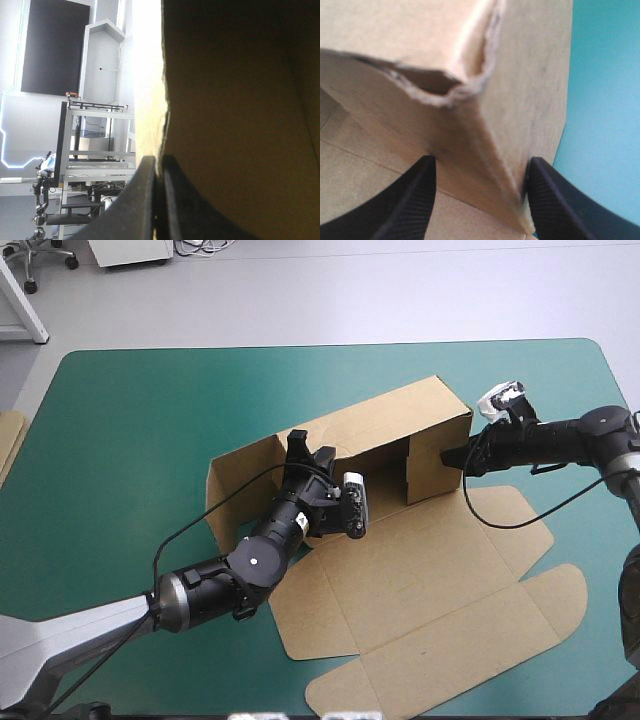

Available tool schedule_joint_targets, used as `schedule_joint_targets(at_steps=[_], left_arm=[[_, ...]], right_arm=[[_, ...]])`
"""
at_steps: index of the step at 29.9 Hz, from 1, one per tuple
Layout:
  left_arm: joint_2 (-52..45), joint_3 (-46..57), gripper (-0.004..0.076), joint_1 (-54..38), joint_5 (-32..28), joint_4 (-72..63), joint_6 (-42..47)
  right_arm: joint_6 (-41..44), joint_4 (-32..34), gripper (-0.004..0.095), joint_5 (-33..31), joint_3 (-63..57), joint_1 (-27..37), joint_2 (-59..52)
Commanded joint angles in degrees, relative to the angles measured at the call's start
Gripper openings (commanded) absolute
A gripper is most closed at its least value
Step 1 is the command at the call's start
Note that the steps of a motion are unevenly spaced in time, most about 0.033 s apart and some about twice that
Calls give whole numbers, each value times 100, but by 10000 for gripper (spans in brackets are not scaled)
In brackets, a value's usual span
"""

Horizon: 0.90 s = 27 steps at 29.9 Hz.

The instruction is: Fold the box

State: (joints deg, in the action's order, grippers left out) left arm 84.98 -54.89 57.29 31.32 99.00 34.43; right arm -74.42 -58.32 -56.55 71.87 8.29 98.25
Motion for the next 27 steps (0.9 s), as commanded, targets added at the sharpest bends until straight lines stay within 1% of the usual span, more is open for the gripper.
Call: schedule_joint_targets(at_steps=[1, 6, 11, 14, 15, 21, 22, 27], left_arm=[[-165, -147, -10, 38, -64, 519, 103], [-165, -147, -10, 38, -77, 519, 103], [-165, -147, -10, 38, -124, 519, 103], [-165, -147, -10, 38, -124, 519, 103], [-165, -147, -10, 38, -124, 519, 103], [-165, -147, -10, 38, -135, 519, 103], [-165, -147, -10, 38, -135, 519, 103], [-165, -147, -10, 38, -146, 519, 103]], right_arm=[[-243, -675, 508, -9, 144, -20, -277], [-501, -894, 508, 311, 144, -20, -277], [-603, -978, 497, 466, 144, -20, -277], [-603, -935, 393, 432, 144, -20, -277], [-603, -907, 326, 432, 144, -34, -277], [-582, -798, 17, 454, 144, -301, -243], [-582, -808, -22, 454, 144, -358, -232], [-553, -798, -15, 722, 144, -562, -212]])
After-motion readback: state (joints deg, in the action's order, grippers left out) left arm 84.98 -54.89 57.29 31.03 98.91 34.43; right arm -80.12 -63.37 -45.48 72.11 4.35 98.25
